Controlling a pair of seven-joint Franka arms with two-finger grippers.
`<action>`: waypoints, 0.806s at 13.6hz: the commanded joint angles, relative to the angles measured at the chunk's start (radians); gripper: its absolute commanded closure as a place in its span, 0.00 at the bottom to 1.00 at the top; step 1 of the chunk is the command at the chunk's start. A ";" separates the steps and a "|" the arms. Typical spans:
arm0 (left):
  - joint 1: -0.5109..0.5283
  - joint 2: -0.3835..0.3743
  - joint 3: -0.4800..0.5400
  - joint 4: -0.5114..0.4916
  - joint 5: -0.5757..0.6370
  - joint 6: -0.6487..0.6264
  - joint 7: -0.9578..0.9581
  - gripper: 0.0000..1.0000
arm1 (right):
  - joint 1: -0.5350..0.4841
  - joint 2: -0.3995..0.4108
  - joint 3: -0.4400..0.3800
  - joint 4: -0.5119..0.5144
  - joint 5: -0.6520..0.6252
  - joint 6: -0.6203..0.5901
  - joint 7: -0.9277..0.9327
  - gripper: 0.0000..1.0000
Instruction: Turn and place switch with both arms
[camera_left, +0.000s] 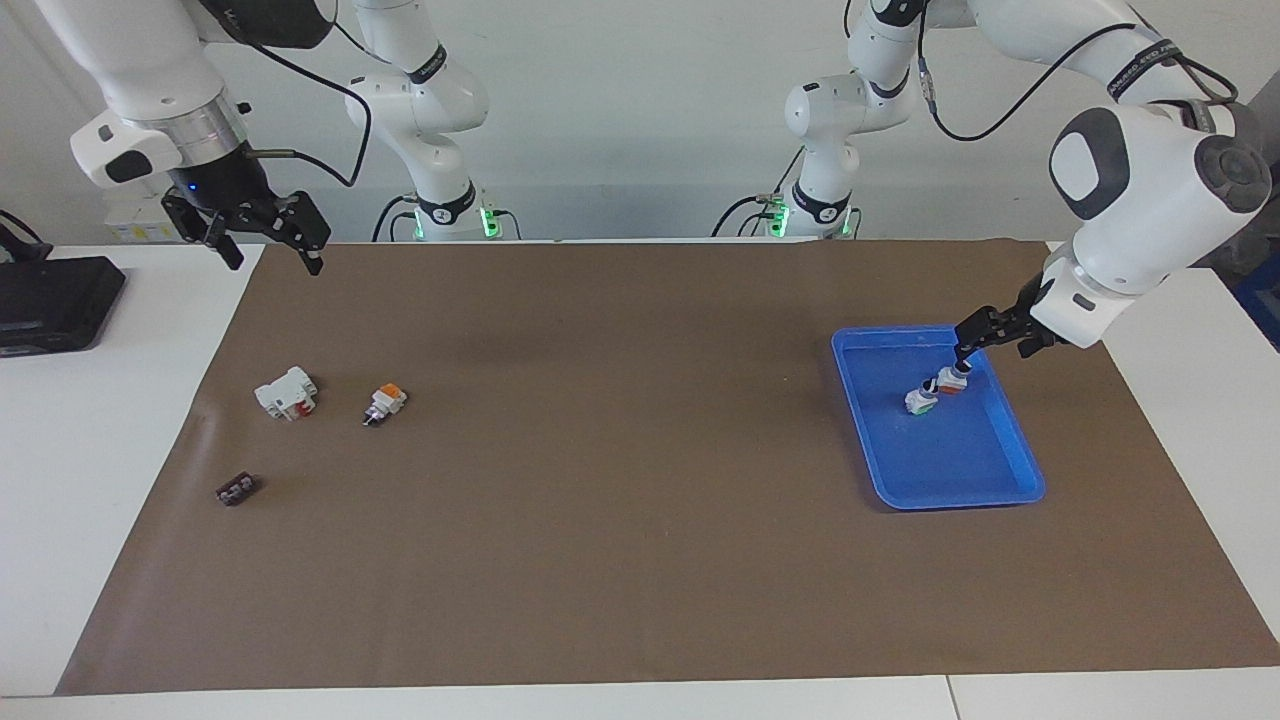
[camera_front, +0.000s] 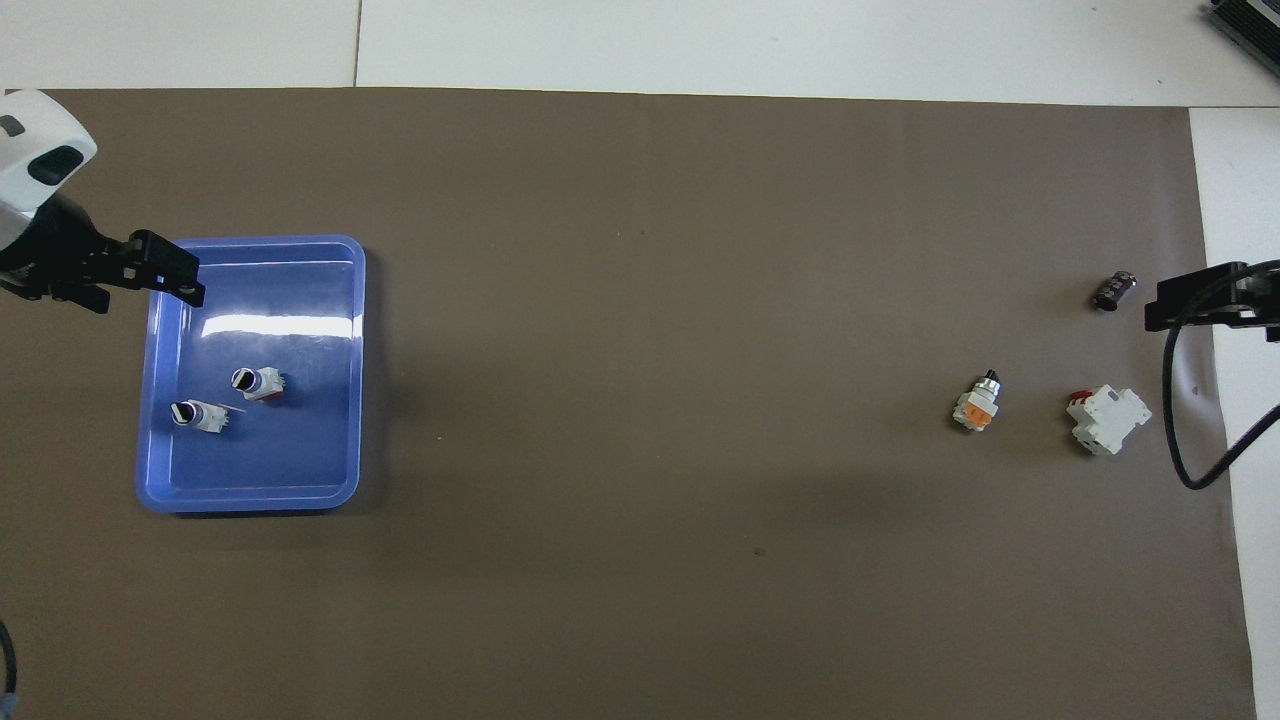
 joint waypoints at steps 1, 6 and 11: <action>-0.040 0.011 0.006 0.086 0.004 -0.089 -0.020 0.00 | -0.004 -0.019 0.006 -0.018 0.016 -0.018 0.018 0.00; -0.109 -0.086 0.002 0.114 0.010 -0.153 -0.098 0.00 | -0.004 -0.055 0.006 -0.073 0.003 -0.029 -0.009 0.00; -0.092 -0.169 0.008 0.074 0.009 -0.022 -0.106 0.00 | -0.004 -0.054 0.006 -0.073 -0.003 -0.024 -0.008 0.00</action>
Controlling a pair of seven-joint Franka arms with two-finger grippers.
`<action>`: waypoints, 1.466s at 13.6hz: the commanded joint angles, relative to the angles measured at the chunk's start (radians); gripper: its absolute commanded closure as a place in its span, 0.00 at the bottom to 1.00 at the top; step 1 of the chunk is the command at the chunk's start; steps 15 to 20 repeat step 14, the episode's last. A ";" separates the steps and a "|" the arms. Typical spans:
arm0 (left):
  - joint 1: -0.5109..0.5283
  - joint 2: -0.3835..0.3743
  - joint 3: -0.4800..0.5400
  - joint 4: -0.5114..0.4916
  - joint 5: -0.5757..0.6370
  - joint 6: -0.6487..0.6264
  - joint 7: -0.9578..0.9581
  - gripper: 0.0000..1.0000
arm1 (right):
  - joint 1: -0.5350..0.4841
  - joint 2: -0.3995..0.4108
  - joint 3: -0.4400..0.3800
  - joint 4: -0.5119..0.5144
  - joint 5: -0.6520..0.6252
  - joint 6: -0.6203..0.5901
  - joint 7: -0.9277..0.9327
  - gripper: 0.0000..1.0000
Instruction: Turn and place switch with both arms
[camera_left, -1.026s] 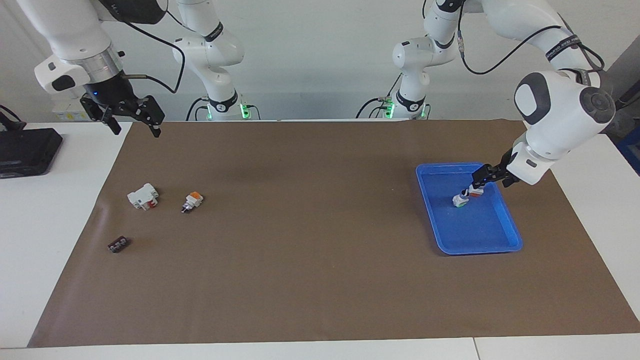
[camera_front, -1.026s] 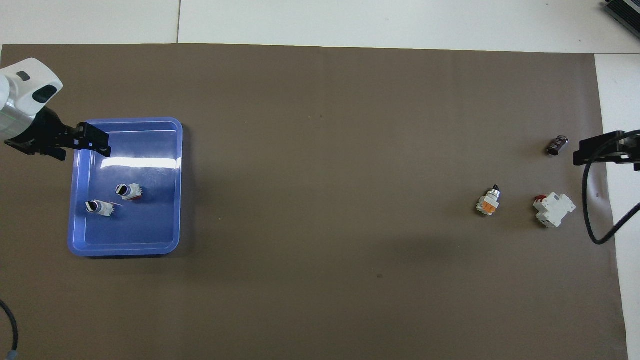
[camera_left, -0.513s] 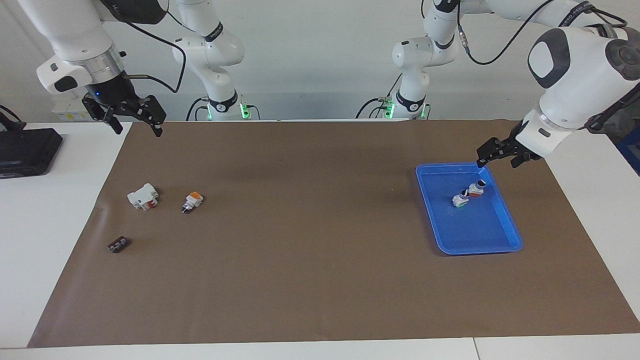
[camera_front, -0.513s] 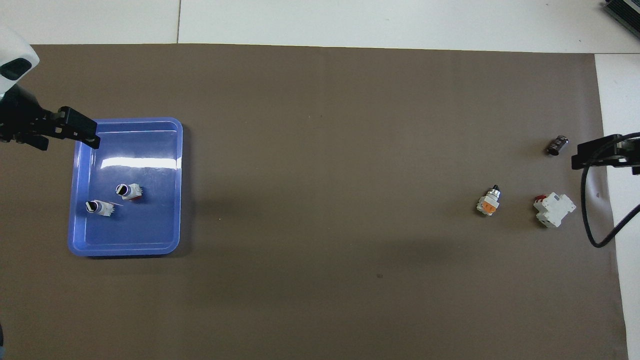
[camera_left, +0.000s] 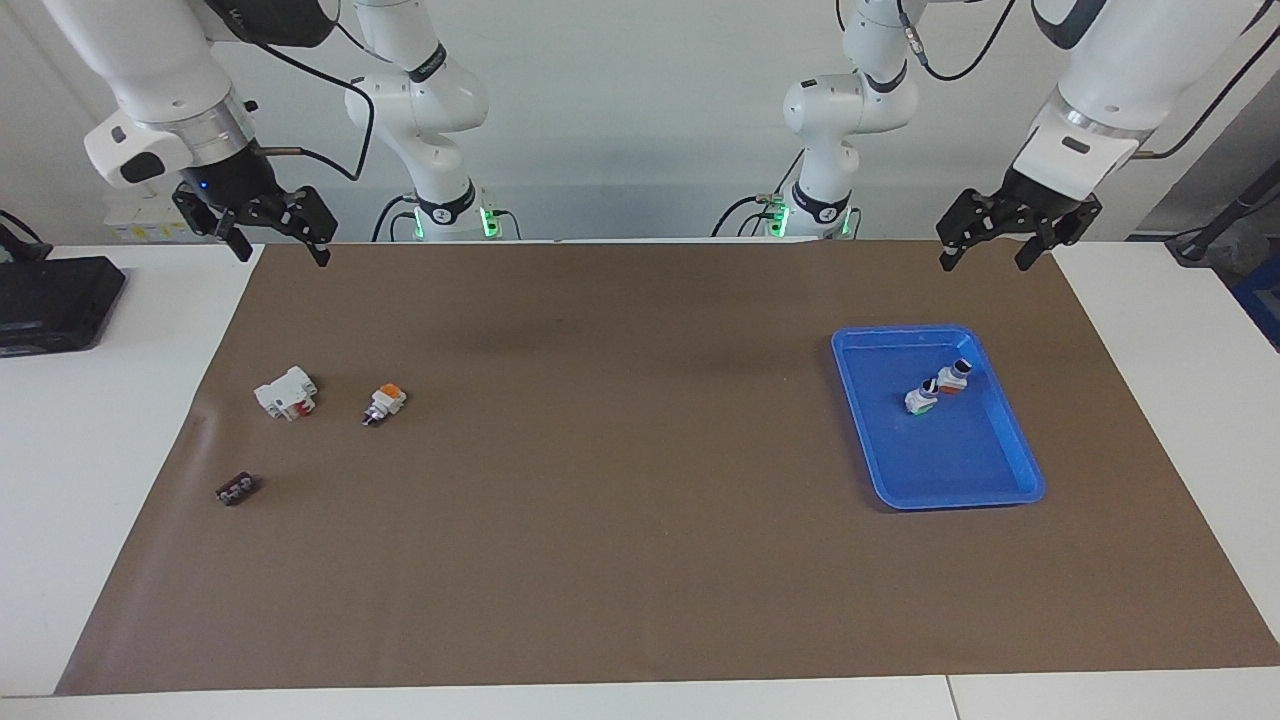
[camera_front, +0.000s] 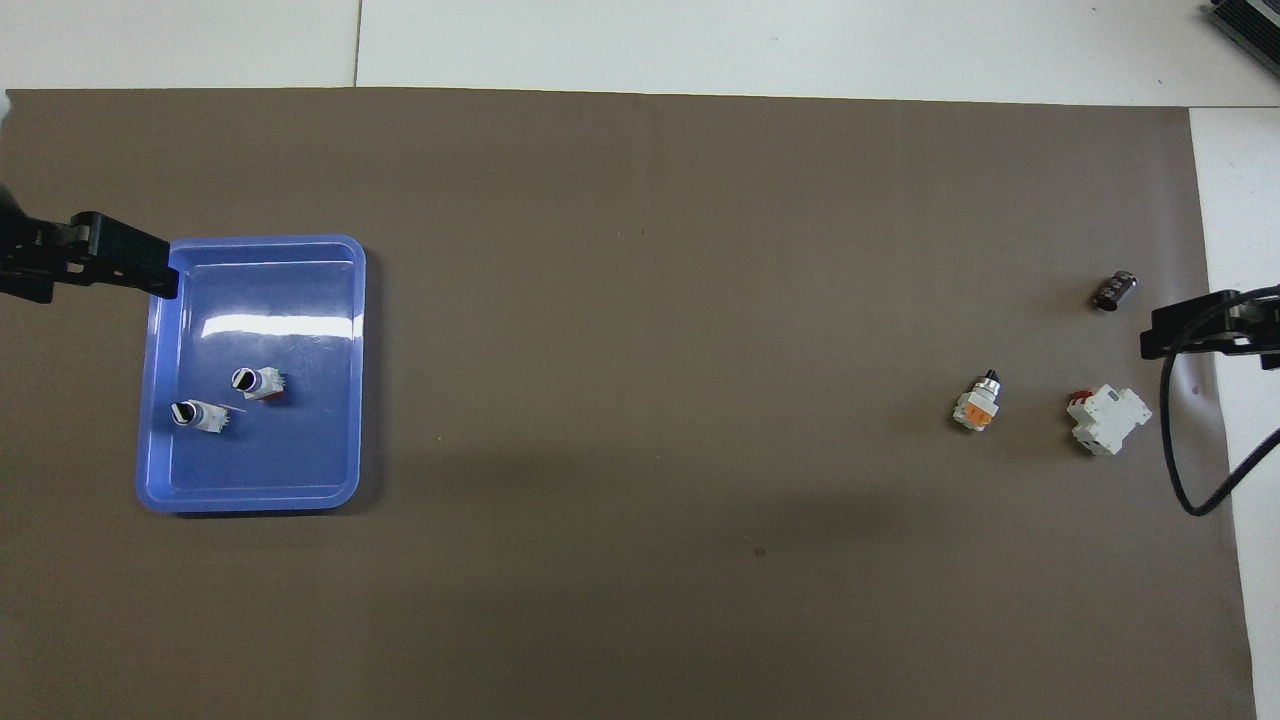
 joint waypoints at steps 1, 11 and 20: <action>0.009 -0.011 0.008 -0.039 0.017 0.102 -0.006 0.00 | -0.004 -0.025 0.005 -0.029 -0.002 0.006 -0.007 0.00; 0.032 -0.088 0.010 -0.212 0.023 0.176 0.023 0.00 | -0.004 -0.025 0.005 -0.029 -0.002 0.006 -0.005 0.00; 0.031 -0.108 0.010 -0.251 0.023 0.187 0.023 0.00 | -0.004 -0.025 0.005 -0.030 -0.005 0.007 -0.002 0.00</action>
